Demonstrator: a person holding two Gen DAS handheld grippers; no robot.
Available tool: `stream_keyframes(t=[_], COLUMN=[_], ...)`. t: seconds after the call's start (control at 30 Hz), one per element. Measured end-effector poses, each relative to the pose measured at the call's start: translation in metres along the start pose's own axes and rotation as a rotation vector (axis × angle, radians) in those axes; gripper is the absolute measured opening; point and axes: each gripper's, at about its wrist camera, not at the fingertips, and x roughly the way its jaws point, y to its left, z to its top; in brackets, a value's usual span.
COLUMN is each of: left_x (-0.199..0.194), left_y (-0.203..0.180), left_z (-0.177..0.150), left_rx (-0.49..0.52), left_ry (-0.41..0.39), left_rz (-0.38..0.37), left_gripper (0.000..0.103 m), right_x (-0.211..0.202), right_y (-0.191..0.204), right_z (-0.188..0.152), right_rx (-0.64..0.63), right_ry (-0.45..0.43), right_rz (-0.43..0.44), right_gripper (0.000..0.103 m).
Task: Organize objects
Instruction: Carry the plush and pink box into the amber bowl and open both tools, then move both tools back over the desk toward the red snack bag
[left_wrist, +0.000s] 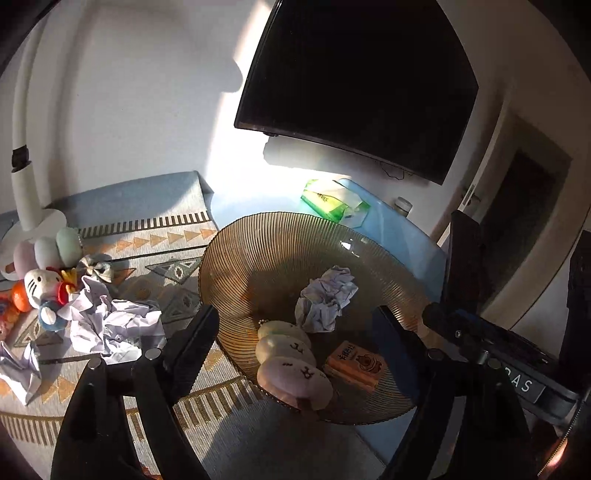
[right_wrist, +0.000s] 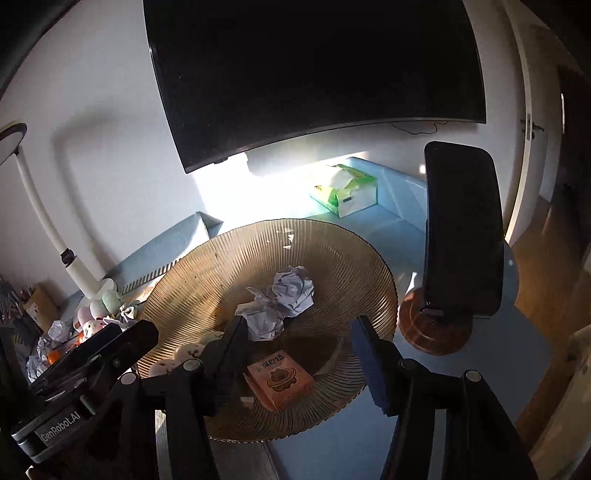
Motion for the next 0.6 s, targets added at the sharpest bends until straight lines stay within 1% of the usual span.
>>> stream_keyframes(t=[0.07,0.13,0.2,0.27,0.4,0.47,0.5,0.57,0.6], left_x=[-0.010,-0.026,-0.045,-0.071,-0.138,-0.165,-0.174,-0.184,-0.185], left_y=[0.007,0.017,0.030,0.046,0.082,0.095,0.104,0.124,0.139], left_z=[0.000,-0.001,-0.002,-0.006,-0.014,-0.025,-0.033,-0.053,-0.064], left_rx=[-0.017,-0.038,-0.065,-0.091,-0.139,-0.117,-0.095,-0.087,-0.104], left_ry=[-0.014,-0.037,-0.067,-0.106,-0.194,-0.232,-0.242,-0.244,-0.228], left_rz=[0.001,0.002,0.019,0.050,0.189,0.269,0.336,0.474,0.525], left_gripper=[0.084,0.084,0.084,0.084,0.084,0.088,0.096,0.097,0.097], right_x=[-0.003,-0.008,-0.016,-0.026,-0.049,-0.058,-0.059,-0.058,-0.054], right_y=[0.001,0.006,0.018,0.041,0.097,0.125,0.138,0.159,0.168], right_z=[0.001,0.001,-0.002,-0.006,-0.016,-0.022,-0.025,-0.034,-0.039], right_rx=[0.001,-0.003,-0.028,-0.070,-0.171,-0.220,-0.243,-0.276,-0.285], right_ry=[-0.009,-0.014,-0.028,-0.047,-0.083,-0.095,-0.094,-0.089,-0.087], right_rz=[-0.002,0.032,0.066,0.113,0.225,0.258,0.266,0.295,0.305], right_gripper=[0.057,0.057,0.057,0.057,0.057,0.057,0.057,0.057,0.057])
